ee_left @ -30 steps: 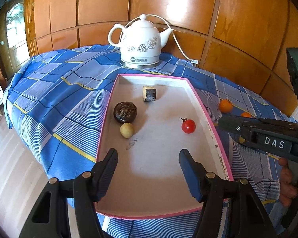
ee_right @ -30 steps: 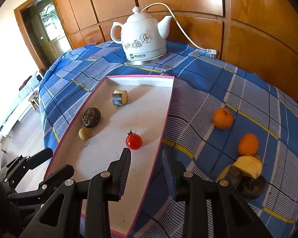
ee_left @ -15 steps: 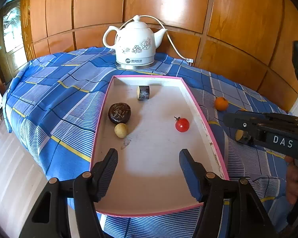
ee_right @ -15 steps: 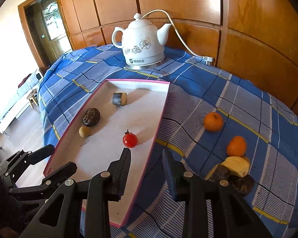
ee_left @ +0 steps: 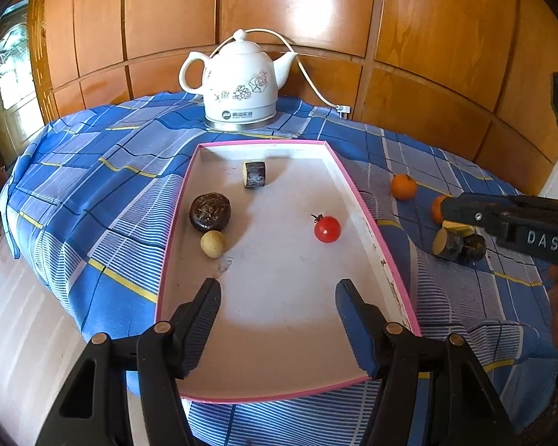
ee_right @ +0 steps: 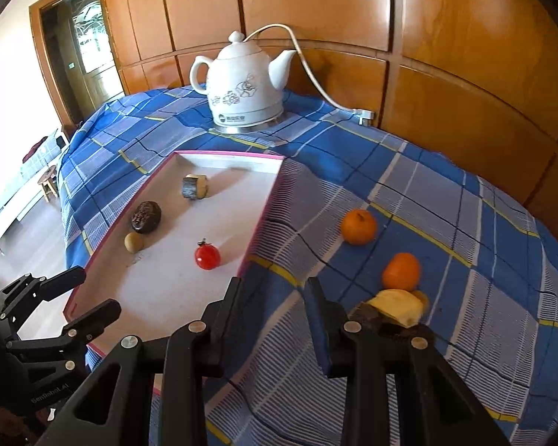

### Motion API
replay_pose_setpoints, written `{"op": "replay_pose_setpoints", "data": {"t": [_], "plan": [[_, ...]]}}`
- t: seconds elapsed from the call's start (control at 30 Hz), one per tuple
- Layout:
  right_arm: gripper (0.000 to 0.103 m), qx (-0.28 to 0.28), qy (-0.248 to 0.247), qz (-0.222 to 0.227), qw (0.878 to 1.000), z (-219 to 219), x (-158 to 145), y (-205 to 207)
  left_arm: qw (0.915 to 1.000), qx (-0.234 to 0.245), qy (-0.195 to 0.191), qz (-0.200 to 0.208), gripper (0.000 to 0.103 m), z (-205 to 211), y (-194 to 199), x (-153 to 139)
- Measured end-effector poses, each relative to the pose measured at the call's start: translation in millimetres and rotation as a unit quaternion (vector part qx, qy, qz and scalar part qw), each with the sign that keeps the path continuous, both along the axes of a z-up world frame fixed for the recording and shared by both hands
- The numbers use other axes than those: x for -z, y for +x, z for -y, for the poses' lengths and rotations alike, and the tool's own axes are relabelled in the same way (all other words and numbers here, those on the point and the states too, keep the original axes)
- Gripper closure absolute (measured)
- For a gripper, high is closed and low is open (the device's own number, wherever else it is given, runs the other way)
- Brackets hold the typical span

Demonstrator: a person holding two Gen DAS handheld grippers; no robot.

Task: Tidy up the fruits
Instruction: 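Grasp another dark cut chunk with the left tool while the right tool withdraws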

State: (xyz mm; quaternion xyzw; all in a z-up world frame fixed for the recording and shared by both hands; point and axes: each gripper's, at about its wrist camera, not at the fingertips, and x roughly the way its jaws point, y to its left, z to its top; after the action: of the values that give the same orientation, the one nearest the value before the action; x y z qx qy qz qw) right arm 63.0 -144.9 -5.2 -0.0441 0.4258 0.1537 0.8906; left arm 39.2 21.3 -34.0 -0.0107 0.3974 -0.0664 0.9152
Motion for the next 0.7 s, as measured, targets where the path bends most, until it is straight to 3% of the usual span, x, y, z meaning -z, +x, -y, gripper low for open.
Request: {"op": "replay_pose_setpoints", "data": {"t": [0.37, 0.7], "plan": [[0.07, 0.05, -0.013, 0.011, 0.999, 64, -14, 3, 0.9997, 0.026, 0.005, -0.001, 0.038, 12, 1, 0], [0.07, 0.155, -0.023, -0.005, 0.988, 166, -8, 18, 0.9959, 0.091, 0.0, 0.006, 0.038, 45, 5, -14]]}}
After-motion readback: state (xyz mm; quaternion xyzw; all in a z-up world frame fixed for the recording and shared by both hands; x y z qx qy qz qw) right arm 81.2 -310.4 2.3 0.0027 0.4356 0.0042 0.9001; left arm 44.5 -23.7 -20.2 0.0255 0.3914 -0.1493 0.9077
